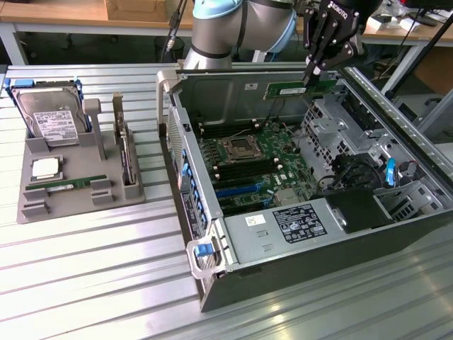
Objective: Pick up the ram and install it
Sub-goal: 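Insert the ram into the slot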
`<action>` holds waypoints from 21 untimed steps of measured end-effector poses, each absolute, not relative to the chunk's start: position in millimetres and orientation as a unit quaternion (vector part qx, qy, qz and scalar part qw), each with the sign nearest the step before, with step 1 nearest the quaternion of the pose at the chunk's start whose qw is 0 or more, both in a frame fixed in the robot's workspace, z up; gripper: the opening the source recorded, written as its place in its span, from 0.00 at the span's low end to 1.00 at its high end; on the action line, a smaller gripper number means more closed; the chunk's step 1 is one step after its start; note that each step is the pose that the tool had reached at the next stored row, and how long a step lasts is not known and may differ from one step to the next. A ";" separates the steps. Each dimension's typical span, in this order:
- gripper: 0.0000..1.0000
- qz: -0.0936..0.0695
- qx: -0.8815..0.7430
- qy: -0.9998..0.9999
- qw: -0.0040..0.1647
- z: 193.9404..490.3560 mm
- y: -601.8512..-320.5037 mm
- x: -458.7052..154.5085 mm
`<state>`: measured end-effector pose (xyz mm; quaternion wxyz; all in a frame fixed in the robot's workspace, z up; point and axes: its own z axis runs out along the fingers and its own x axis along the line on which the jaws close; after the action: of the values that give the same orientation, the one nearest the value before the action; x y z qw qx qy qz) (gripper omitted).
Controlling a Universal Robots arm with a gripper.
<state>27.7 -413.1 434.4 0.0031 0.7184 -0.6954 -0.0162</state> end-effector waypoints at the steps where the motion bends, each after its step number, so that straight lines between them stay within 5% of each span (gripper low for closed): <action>1: 0.12 -0.016 0.718 -0.695 0.003 434.4 -413.1 27.7; 21: 0.12 -0.016 0.718 -0.695 0.003 419.6 -413.1 27.7</action>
<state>27.7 -413.1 419.6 0.0031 0.7184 -0.6954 -0.0162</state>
